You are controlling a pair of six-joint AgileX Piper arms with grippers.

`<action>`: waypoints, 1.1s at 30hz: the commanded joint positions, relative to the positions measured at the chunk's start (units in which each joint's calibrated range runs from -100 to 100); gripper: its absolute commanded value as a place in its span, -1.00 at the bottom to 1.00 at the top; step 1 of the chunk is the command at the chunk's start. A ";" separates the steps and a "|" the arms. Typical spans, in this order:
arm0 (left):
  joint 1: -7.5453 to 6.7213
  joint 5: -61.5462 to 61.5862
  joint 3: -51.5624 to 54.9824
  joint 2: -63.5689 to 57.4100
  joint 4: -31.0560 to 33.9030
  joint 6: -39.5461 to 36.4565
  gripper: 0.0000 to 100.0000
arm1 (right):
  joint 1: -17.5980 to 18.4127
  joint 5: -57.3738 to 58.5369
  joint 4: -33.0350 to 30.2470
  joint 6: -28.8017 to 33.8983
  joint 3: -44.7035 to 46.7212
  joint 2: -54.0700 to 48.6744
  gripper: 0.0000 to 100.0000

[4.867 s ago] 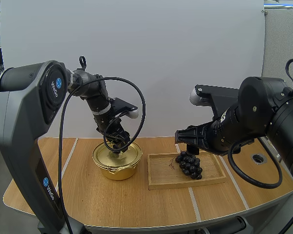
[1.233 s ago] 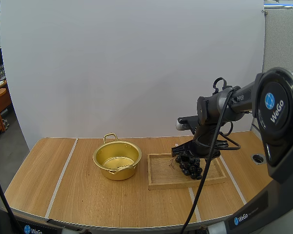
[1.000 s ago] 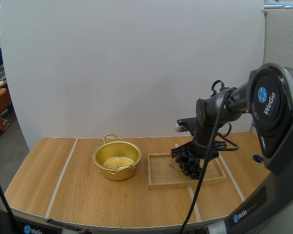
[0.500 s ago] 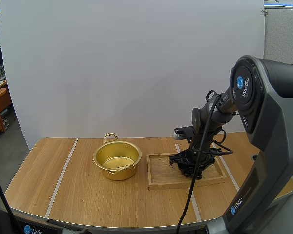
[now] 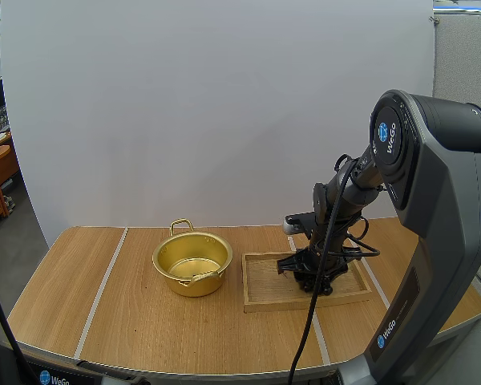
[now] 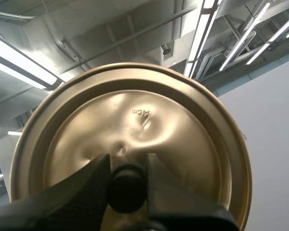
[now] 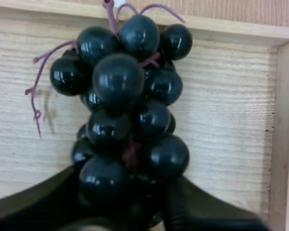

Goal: Open the pot, put the grape inside, and close it

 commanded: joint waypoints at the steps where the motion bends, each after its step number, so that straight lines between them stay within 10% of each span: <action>1: -0.14 -1.25 -0.46 -0.39 1.14 -0.18 -1.00 | -0.23 1.51 0.17 -1.14 -0.23 -0.18 -1.00; 18: -0.14 -1.25 -0.46 -0.39 1.14 -0.18 -1.00 | 1.42 12.48 0.61 -1.55 -8.20 -12.33 -1.00; 33: -0.14 -1.25 -0.46 -0.39 1.14 -0.18 -1.00 | 13.31 23.60 1.76 -1.65 -25.17 -17.22 -1.00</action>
